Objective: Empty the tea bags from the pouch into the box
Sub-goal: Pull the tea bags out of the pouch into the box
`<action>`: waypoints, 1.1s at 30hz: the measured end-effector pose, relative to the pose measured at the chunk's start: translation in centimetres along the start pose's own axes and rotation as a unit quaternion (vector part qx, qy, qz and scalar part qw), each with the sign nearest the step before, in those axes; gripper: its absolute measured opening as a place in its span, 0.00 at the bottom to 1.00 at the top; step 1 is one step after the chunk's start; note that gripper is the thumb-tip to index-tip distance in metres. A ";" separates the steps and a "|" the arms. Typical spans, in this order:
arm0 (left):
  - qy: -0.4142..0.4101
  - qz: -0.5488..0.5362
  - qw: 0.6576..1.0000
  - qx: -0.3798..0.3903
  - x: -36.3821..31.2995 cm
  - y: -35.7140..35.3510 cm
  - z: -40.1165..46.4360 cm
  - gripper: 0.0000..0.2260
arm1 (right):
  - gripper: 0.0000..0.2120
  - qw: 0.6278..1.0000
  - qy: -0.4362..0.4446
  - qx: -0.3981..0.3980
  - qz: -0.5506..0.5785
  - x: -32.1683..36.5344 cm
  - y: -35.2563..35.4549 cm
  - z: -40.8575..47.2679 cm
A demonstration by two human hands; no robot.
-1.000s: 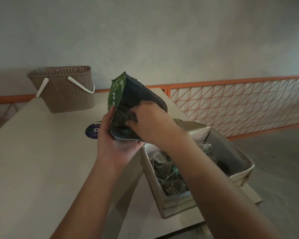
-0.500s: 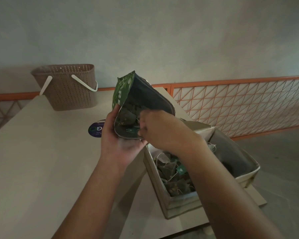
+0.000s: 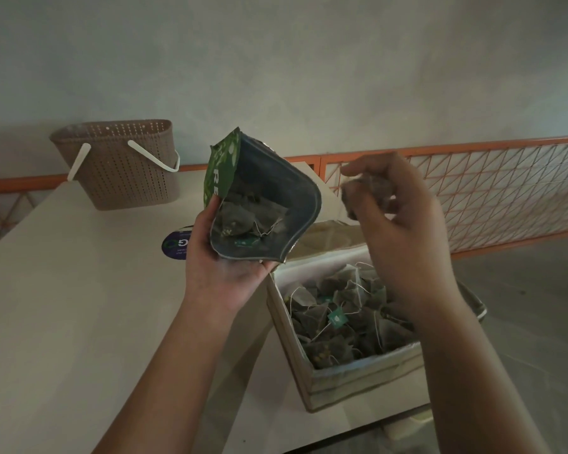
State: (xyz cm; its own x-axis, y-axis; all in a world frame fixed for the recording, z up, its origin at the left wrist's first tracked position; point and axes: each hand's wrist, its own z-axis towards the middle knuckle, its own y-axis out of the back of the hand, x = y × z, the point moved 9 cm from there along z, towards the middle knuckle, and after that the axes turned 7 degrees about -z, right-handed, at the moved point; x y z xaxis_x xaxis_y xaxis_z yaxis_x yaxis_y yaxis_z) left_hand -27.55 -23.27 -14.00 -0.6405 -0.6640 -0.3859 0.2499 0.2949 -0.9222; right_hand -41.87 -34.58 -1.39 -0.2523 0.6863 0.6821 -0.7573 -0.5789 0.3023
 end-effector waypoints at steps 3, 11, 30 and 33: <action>-0.001 -0.022 1.000 -0.007 0.2 0.0 -0.1 0.23 | 0.06 0.999 -0.036 0.036 -0.016 -1.8 -0.2 -1.0; -0.013 -0.020 1.000 -0.016 0.1 -0.1 -0.3 0.23 | 0.05 0.991 0.014 0.054 -0.120 -1.5 -3.2 -1.5; -0.019 -0.026 0.998 -0.047 -0.4 0.2 -1.2 0.21 | 0.17 0.844 0.066 0.328 -0.420 -2.1 -16.6 0.4; -0.017 -0.026 0.999 -0.041 -0.3 0.2 -1.2 0.22 | 0.15 0.868 0.061 0.321 -0.375 -2.0 -16.0 0.3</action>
State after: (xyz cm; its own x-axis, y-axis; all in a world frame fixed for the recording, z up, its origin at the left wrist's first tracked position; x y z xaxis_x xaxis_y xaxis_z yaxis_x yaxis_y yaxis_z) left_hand -28.15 -22.16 -14.07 -0.6251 -0.7026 -0.3401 0.1562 0.3143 -0.9364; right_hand -29.03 -26.84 -7.42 0.0751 0.9947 0.0697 -0.2551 -0.0484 0.9657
